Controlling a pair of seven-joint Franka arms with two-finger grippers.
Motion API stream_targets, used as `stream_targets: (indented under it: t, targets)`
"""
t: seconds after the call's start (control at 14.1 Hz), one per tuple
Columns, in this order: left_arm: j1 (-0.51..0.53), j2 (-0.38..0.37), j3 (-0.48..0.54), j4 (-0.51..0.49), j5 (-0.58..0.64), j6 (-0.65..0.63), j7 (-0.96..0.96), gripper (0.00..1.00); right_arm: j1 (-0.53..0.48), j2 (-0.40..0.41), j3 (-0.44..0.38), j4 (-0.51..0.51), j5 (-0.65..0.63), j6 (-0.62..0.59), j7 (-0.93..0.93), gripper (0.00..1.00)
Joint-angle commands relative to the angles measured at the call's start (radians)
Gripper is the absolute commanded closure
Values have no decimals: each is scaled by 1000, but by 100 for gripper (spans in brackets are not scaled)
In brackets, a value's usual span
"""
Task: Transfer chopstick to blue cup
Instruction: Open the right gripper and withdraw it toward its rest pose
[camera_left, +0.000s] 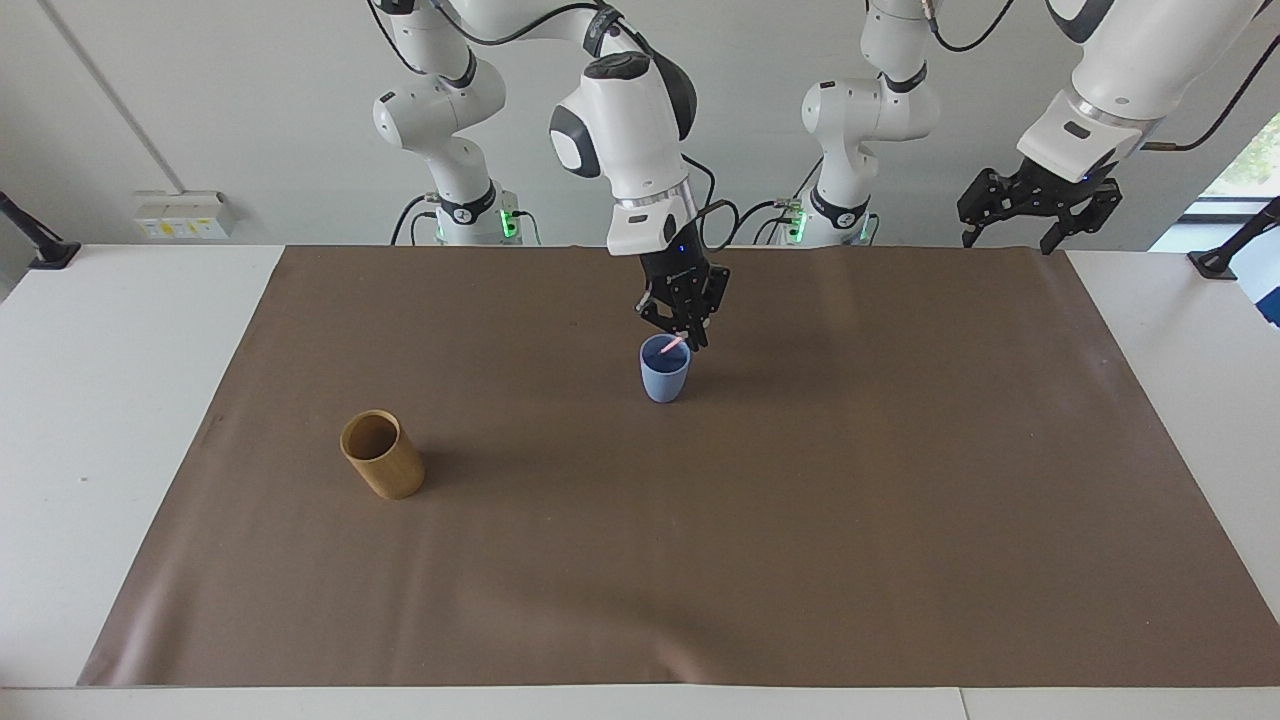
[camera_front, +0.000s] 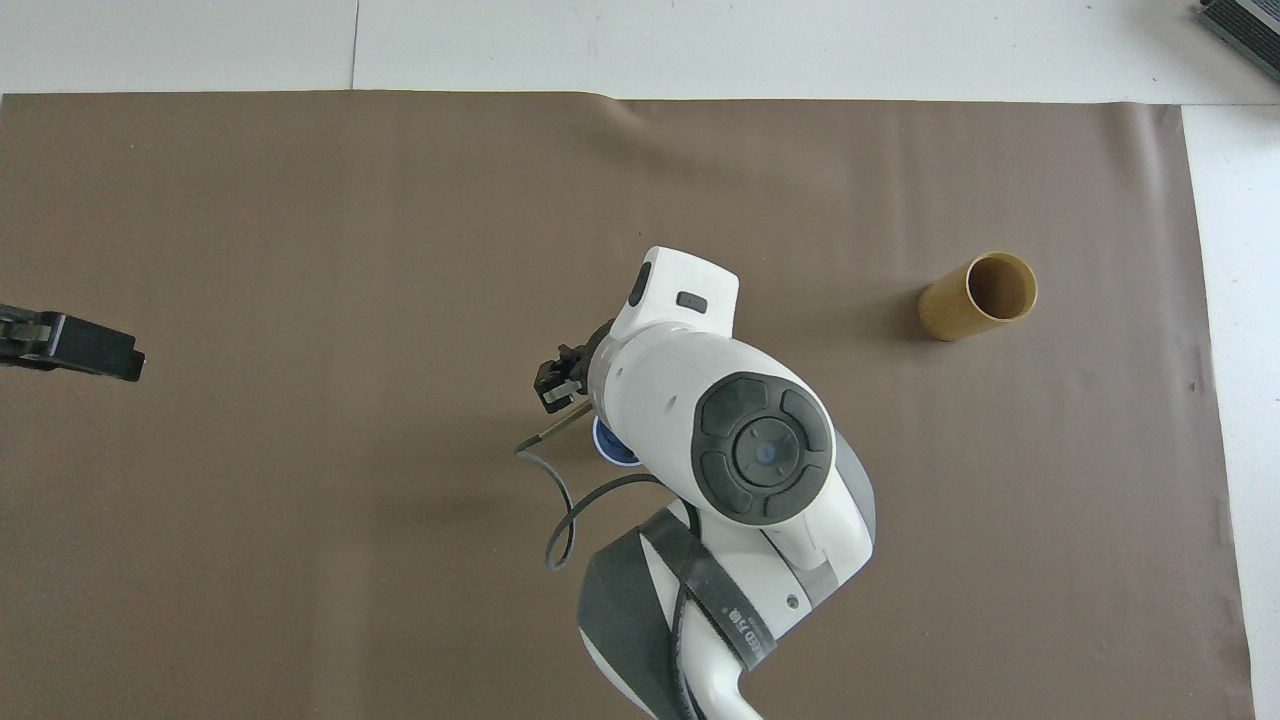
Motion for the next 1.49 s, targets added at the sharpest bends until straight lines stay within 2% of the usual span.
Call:
stream_targets:
  t: [0.0,0.21,0.5,0.71,1.14,1.42]
  targets:
    - [22,-13,-10,-12,-23,27,2,0,-8,-8,-2,5,-32,11,58,0]
    - [22,-13,-10,-12,-23,27,4,0,-57,-36,-13,32,-32,-53,68,0]
    - [21,-15,-12,-12,-16,10,10,0,-187,-74,-14,173,-32,-367,65,0]
    - [19,-12,-13,-9,-14,23,10,0,-300,-106,-16,229,-31,-565,65,0]
    - [13,-10,-13,-8,-16,29,10,0,-449,-153,-25,301,-29,-798,64,0]
    - [15,-10,-13,-9,-16,27,12,0,-534,-192,-45,301,-35,-881,52,0]
